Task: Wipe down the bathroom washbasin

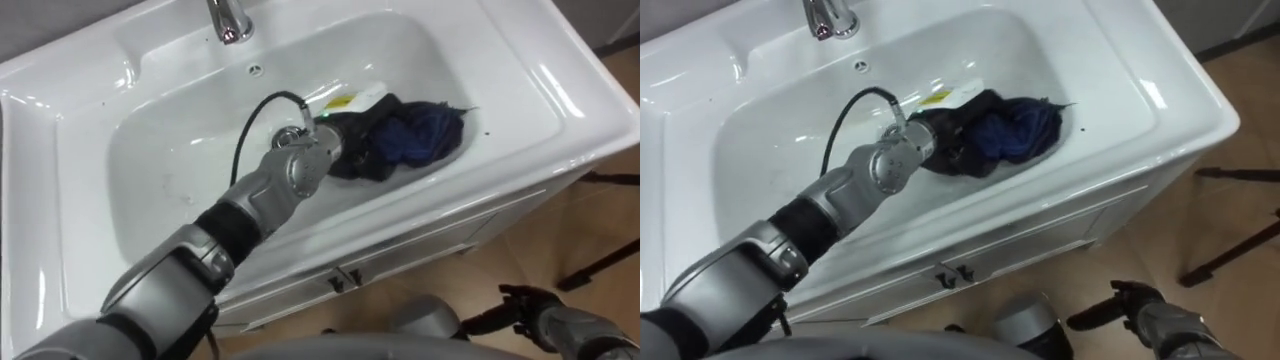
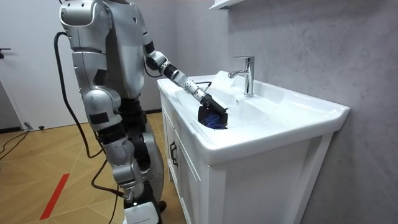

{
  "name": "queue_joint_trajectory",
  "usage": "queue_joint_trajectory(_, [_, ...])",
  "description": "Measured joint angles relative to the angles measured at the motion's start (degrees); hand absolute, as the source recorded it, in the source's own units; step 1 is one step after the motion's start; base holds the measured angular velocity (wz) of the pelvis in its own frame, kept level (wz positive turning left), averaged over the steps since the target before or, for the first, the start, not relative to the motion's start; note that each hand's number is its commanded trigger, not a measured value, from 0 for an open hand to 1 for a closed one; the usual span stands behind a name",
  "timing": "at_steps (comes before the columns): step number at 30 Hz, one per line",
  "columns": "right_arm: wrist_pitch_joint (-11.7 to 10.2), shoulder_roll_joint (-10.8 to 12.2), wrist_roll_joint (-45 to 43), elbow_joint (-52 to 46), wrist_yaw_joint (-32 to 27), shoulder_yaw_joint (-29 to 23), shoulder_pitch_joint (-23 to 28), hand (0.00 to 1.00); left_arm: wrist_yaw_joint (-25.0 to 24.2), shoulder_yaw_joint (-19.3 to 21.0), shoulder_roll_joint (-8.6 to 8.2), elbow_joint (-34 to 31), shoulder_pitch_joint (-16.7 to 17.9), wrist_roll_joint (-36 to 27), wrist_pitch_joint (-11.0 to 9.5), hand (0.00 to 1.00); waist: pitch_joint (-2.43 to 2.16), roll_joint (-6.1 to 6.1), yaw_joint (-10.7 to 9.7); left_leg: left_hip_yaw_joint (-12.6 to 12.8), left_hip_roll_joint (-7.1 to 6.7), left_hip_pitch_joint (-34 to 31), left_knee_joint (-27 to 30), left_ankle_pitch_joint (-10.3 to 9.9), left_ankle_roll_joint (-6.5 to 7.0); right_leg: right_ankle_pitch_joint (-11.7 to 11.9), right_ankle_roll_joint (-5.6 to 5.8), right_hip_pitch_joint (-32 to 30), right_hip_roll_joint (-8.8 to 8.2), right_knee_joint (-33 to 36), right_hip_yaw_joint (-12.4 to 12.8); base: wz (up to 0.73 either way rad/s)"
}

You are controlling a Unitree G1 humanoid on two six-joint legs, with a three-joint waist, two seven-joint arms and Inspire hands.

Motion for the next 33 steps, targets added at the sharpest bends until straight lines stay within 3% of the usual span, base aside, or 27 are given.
queue_joint_trajectory(3, [1.24,0.23,-1.75,-0.03,-0.03,-0.01,0.91,0.00,0.00,2.08,0.30,1.09,1.76,0.00,-0.96,1.00,-0.01,-0.03,0.73,-0.08,0.30,-0.03,0.17,-0.04,-0.13,0.08,-0.15,0.02,0.24,0.07,-0.18,0.00])
queue_joint_trajectory(10, [2.29,0.26,-5.25,-0.19,-0.62,0.01,1.77,0.00,1.04,2.07,1.01,2.45,2.70,0.00,-2.48,1.00,-0.16,0.03,2.17,-0.09,0.50,0.68,0.25,0.05,-0.27,0.29,-0.36,0.58,0.53,0.11,0.20,-0.03])
queue_joint_trajectory(12, [2.33,0.26,-5.93,-0.20,-0.60,0.00,1.80,0.00,1.18,2.08,1.27,3.11,3.46,0.03,-2.56,1.00,-0.49,0.16,2.50,-0.20,0.42,1.68,0.00,0.11,-0.44,0.29,-0.42,1.75,0.57,-0.38,0.15,0.00])
queue_joint_trajectory(16, [2.35,0.38,-5.96,-0.30,-0.65,-0.02,1.75,0.00,1.19,2.28,1.29,3.37,4.45,0.10,-2.56,1.00,-0.63,0.28,3.78,-0.08,0.44,2.68,-0.27,0.25,-0.66,0.30,-0.65,2.76,0.65,-0.77,0.11,-0.01])
queue_joint_trajectory(22, [2.36,1.25,-8.19,-0.96,-1.96,-1.06,1.83,0.00,1.19,4.34,1.27,2.98,6.61,0.65,-2.91,1.00,-1.25,0.51,4.71,-0.26,0.46,3.01,-0.46,0.34,-0.82,0.13,-0.94,2.93,0.61,-0.79,-0.06,-0.02])
queue_joint_trajectory(28, [2.21,1.22,-9.71,-2.72,-2.35,-4.33,3.29,0.00,1.24,8.92,2.06,2.31,8.77,11.65,-3.49,1.00,-1.45,0.79,5.32,-0.06,0.57,3.69,-0.56,0.26,-1.05,0.15,-1.11,3.65,0.75,-1.00,0.15,-0.02])
queue_joint_trajectory(33, [1.72,1.21,-11.22,-2.71,-2.59,-6.63,4.07,0.00,2.48,11.82,5.24,2.32,11.25,17.99,-3.28,1.00,-2.07,1.97,6.01,-0.19,0.78,4.11,-0.44,-0.06,-1.52,0.15,-1.17,4.58,1.20,-1.86,0.35,0.04])
